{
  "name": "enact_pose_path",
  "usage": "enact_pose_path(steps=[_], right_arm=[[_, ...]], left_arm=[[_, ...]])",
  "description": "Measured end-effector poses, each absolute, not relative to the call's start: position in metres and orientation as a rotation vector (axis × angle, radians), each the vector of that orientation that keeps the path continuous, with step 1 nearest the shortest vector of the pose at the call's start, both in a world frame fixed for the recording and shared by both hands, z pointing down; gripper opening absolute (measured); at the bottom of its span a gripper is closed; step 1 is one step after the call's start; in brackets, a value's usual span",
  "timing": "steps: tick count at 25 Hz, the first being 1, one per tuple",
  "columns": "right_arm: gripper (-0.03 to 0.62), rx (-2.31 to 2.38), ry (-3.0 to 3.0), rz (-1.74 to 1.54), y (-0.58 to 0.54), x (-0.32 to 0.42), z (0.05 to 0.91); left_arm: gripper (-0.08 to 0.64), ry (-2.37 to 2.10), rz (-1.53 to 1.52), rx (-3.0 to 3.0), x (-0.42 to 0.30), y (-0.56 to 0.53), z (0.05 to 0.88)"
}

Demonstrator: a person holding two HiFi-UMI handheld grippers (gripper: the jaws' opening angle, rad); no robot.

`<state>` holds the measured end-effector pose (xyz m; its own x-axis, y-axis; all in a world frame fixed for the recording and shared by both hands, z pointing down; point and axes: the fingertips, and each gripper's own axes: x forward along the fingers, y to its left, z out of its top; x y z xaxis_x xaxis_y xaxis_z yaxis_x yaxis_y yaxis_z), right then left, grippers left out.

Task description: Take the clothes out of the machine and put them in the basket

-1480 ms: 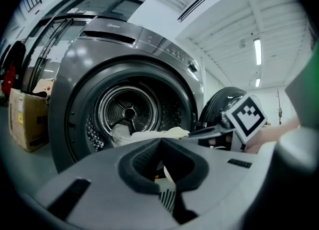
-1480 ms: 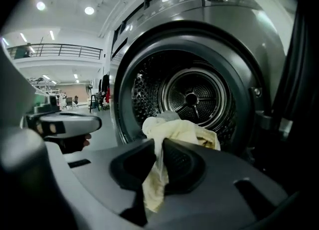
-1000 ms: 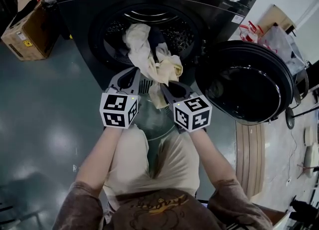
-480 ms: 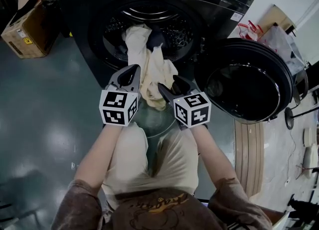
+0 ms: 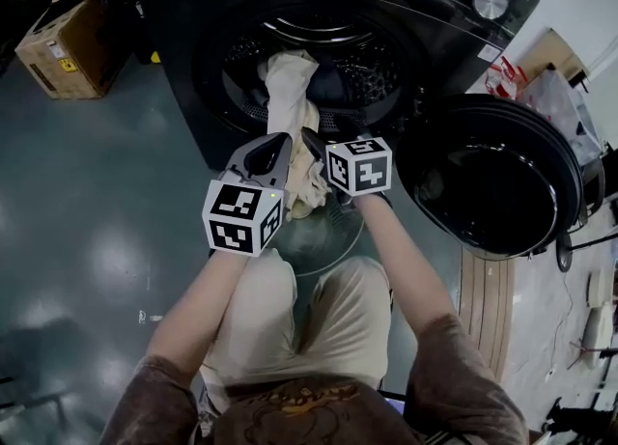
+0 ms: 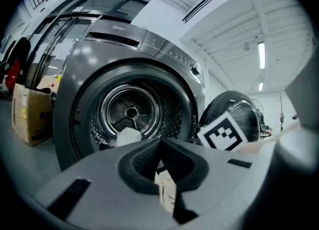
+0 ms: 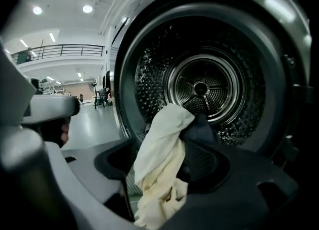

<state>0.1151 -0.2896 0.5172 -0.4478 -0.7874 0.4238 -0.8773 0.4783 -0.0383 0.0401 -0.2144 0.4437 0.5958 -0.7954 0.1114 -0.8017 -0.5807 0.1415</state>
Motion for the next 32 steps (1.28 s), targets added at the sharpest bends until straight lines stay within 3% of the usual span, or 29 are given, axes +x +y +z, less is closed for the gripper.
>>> enact_pose_path(steps=[10,16,19,21,26,29,32], right_arm=[[0.370,1.396,-2.304,0.491,-0.386,0.091,0.558],[0.372,1.384,-2.222,0.593,-0.403,0.089,0.581],[0.319,1.363,-2.225,0.607,-0.402,0.086,0.587],[0.231,1.341,-2.240,0.594,-0.400,0.082,0.589],[0.082,1.321,-2.236,0.497,-0.388,0.077,0.581],[0.030,1.313,-2.261,0.491,-0.375,0.077,0.567],[0.020,1.296,-2.302,0.466,-0.355,0.081,0.552]], left_arm=[[0.006,-1.336,0.097,2.655,0.025,-0.213,0.445],[0.006,-1.330,0.093,2.659,0.018,-0.216,0.445],[0.006,-1.315,0.098,2.662,0.019,-0.218,0.446],[0.006,-1.307,0.099,2.664,0.020,-0.218,0.447],[0.006,-1.319,0.092,2.651,0.016,-0.219,0.449],[0.006,-1.324,0.092,2.659,0.016,-0.218,0.448],[0.006,-1.333,0.088,2.659,0.015,-0.217,0.446]])
